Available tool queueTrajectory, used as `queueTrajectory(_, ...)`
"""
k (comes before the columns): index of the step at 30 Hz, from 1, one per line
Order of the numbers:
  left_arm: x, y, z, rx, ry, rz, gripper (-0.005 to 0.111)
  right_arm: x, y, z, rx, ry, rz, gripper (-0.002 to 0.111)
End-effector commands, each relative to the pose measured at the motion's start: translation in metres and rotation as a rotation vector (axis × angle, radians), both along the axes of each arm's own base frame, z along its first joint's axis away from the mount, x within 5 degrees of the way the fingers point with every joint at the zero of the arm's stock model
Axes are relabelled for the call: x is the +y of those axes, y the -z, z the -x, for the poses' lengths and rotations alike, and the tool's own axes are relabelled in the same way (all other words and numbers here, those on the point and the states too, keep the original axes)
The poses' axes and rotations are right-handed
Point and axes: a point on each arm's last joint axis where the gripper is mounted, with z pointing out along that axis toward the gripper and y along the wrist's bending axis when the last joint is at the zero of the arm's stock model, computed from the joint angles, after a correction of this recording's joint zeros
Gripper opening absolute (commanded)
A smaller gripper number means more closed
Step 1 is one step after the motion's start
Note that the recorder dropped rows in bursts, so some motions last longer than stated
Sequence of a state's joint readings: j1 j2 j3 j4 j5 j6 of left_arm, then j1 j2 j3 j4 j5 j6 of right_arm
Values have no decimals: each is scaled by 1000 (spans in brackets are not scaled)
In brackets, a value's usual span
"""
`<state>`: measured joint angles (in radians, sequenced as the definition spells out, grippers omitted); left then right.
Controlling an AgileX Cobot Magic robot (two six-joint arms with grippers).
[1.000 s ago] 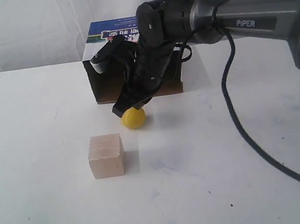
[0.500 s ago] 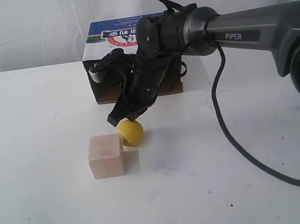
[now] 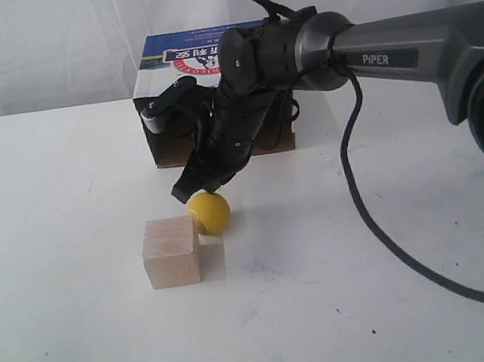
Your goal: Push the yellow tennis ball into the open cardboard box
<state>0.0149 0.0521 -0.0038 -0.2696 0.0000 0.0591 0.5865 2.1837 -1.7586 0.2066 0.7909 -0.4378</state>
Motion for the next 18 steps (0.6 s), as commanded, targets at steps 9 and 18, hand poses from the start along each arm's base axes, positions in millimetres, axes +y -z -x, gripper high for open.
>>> queueTrajectory(9, 0, 1, 0, -1, 6, 2, 0, -9, -57, -17, -91, 43, -15, 3)
queueTrajectory(18, 0, 1, 0, -1, 6, 2, 0, 21, -43, 8, 58, -77, -65, 3)
